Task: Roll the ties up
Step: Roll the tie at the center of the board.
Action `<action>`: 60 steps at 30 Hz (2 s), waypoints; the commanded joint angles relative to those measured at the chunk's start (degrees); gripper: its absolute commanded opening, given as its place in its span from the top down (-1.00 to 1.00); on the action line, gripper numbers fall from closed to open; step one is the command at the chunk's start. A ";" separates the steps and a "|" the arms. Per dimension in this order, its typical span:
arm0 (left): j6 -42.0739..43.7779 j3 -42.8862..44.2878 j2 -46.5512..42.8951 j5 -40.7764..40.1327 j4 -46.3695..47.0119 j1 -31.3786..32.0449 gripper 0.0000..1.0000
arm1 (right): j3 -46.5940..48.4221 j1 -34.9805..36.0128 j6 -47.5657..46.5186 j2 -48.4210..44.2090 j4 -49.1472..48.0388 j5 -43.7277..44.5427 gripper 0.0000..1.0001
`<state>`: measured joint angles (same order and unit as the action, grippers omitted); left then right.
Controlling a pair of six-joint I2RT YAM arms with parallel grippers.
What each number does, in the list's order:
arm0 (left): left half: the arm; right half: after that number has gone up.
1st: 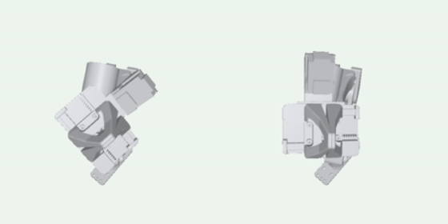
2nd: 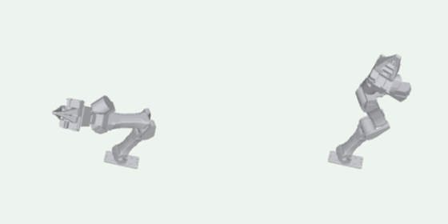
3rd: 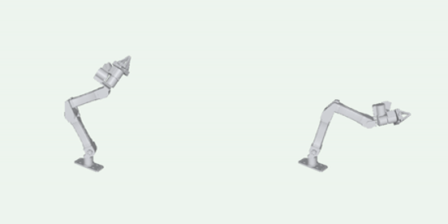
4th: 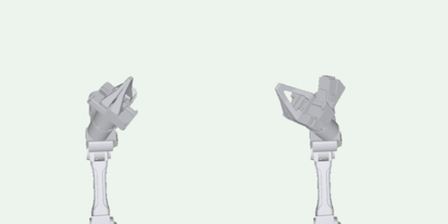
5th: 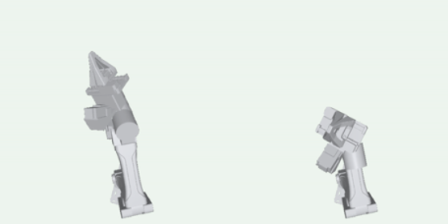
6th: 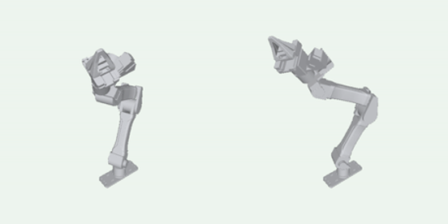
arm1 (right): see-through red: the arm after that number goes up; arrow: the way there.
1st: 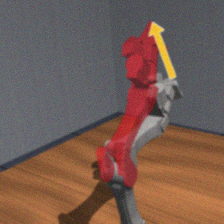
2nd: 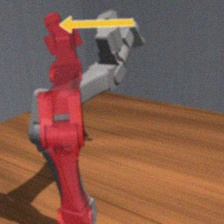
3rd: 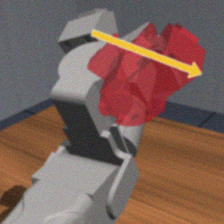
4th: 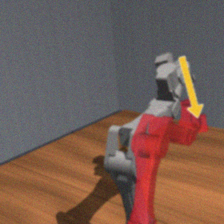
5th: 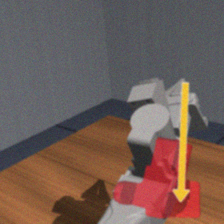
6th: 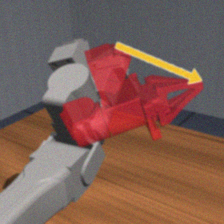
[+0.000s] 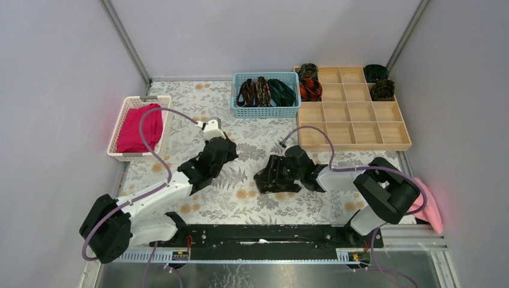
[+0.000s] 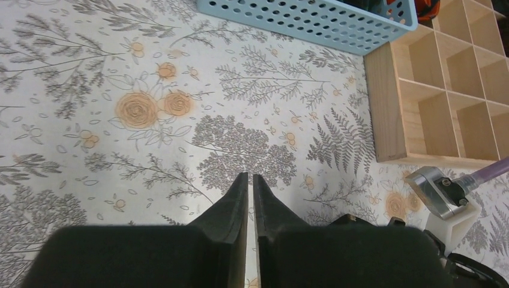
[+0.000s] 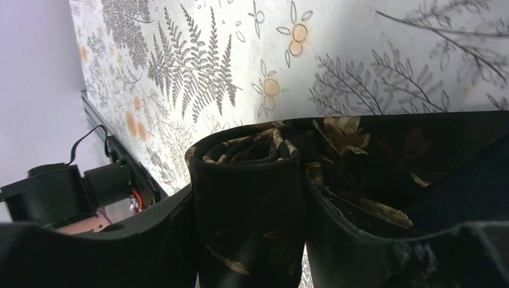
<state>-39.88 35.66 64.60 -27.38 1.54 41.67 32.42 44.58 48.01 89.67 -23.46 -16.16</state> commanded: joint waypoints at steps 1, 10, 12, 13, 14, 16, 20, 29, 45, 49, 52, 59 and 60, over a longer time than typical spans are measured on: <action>2.51 1.50 2.49 2.62 6.83 1.13 0.77 | -4.70 -2.02 2.73 -2.65 -1.59 -3.61 -0.23; 4.30 4.01 9.66 3.88 11.40 7.12 0.81 | -6.02 -2.65 1.07 -6.50 5.58 1.04 -0.44; 4.54 4.31 10.43 3.83 12.16 8.37 0.81 | -6.47 -2.72 1.08 -6.80 5.80 1.82 -0.47; 4.50 4.45 10.85 3.72 12.31 9.01 0.81 | -6.68 -2.74 1.09 -7.17 5.72 2.05 -0.48; 4.52 4.52 11.14 3.70 12.46 9.52 0.81 | -6.88 -2.74 1.13 -7.64 5.66 2.28 -0.49; 4.43 4.39 11.70 3.48 12.81 10.39 0.81 | -6.93 -2.74 1.09 -8.89 6.51 3.15 -0.50; 3.95 4.12 12.83 3.14 13.14 11.46 0.81 | -6.96 -2.74 0.86 -12.33 9.57 4.98 -0.49; 4.04 4.92 13.00 1.17 11.57 12.01 0.84 | -7.38 -3.35 1.42 -10.81 6.51 3.97 -0.18; -2.19 1.06 2.89 -13.70 -0.45 8.57 0.90 | 6.37 -3.27 3.76 8.57 -10.02 -15.25 -0.01; -1.20 1.06 2.59 -13.87 -0.38 8.44 0.90 | 6.13 -3.18 5.38 10.88 -12.15 -16.87 -0.01; -0.31 0.69 3.45 -11.80 1.64 8.41 0.91 | 3.92 -3.20 7.82 12.59 -17.52 -18.03 -0.01; 0.65 0.91 6.15 -7.40 4.36 8.50 0.95 | -0.24 -3.27 10.33 15.26 -23.48 -17.59 -0.25; 0.74 0.95 6.23 -7.30 4.28 8.51 0.95 | -0.26 -3.27 9.70 15.16 -22.77 -17.17 -0.27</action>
<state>-40.27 36.93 69.95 -35.68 3.27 50.24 33.78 41.32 57.10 103.79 -44.40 -32.95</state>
